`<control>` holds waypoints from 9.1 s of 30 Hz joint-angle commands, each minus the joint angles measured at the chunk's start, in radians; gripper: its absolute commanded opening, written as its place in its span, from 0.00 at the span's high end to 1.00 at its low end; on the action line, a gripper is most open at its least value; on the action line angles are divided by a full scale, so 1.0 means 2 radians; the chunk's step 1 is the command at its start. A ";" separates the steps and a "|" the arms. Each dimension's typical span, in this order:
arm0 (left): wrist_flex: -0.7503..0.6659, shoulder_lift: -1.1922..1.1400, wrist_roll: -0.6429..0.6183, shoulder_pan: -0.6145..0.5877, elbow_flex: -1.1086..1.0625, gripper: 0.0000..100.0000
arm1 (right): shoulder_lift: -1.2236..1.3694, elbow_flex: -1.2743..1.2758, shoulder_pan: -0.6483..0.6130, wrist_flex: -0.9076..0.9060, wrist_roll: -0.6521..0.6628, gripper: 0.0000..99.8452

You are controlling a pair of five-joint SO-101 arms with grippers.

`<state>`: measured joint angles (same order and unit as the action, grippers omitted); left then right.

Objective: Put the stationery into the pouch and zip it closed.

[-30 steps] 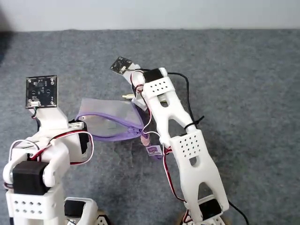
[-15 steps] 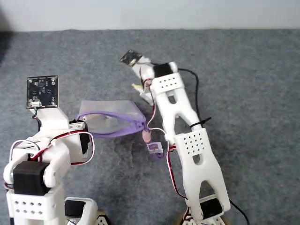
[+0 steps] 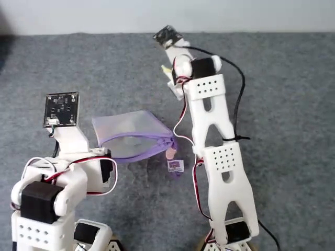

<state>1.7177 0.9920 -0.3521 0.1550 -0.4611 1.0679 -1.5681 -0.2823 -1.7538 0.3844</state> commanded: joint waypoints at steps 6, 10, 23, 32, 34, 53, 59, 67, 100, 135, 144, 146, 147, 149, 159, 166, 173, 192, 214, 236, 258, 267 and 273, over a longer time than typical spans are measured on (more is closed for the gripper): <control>0.000 -0.005 -0.008 0.033 0.007 0.99 | -0.236 0.130 0.011 -0.023 -0.057 0.99; -0.020 -0.005 -0.025 0.063 0.016 0.99 | -0.358 0.228 -0.001 -0.023 -0.092 0.99; -0.054 -0.147 -0.082 0.065 0.114 0.99 | -0.710 0.539 -0.079 0.019 -0.211 0.99; -0.054 -0.213 -0.087 0.063 0.180 0.99 | -0.824 0.684 -0.112 0.197 -0.292 0.99; -0.054 -0.221 -0.087 0.063 0.188 0.99 | -0.853 0.733 -0.119 0.259 -0.298 0.99; -0.054 -0.235 -0.098 0.061 0.201 0.99 | -1.078 1.217 -0.129 0.793 -0.233 0.99; -0.054 -0.235 -0.098 0.061 0.201 0.99 | -1.078 1.311 -0.129 0.872 -0.232 0.99; -0.058 -0.235 -0.098 0.061 0.201 0.99 | -1.083 1.399 -0.126 0.943 -0.160 0.99; -0.061 -0.236 -0.098 0.048 0.201 0.99 | -1.415 1.540 -0.188 0.763 -0.076 0.99; -0.049 -0.233 -0.098 0.060 0.201 0.99 | -1.410 1.627 -0.207 0.948 -0.035 0.99; -0.047 -0.235 -0.098 0.060 0.201 0.99 | -1.385 1.627 -0.185 0.947 -0.044 0.99; -0.046 -0.235 -0.098 0.060 0.201 0.99 | -1.378 1.615 -0.165 0.946 -0.068 0.99; -0.046 -0.235 -0.098 0.060 0.201 0.99 | -1.372 1.598 -0.158 0.934 -0.079 0.99; -0.046 -0.235 -0.098 0.060 0.201 0.99 | -1.350 1.542 -0.149 0.878 -0.098 0.99; -0.048 -0.235 -0.098 0.060 0.201 0.99 | -1.192 1.428 -0.152 0.873 -0.145 0.99; -0.047 -0.235 -0.098 0.060 0.201 0.99 | -1.160 1.524 -0.173 1.024 -0.104 0.99; -0.050 -0.235 -0.098 0.060 0.201 0.99 | -1.155 1.572 -0.175 1.044 -0.093 0.99; -0.051 -0.236 -0.098 0.058 0.200 0.99 | -1.159 1.465 -0.158 0.874 -0.117 0.95; 0.003 -0.231 -0.079 -0.003 0.199 0.98 | -1.200 1.282 -0.076 0.184 -0.162 0.94; 0.014 -0.136 -0.083 -0.110 0.182 0.74 | -0.820 1.139 -0.206 0.125 -0.206 0.94; -0.001 -0.135 -0.094 -0.110 0.141 0.74 | -0.801 1.280 -0.245 0.254 -0.189 0.84; -0.001 -0.135 -0.094 -0.110 0.141 0.74 | -0.678 1.282 -0.186 0.330 -0.168 0.84; -0.001 -0.135 -0.094 -0.110 0.141 0.74 | -0.641 1.270 -0.179 0.365 -0.159 0.96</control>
<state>1.7331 0.7035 -0.5332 -0.0583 -0.1834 -0.2486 0.9820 -0.6460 -1.0771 0.0514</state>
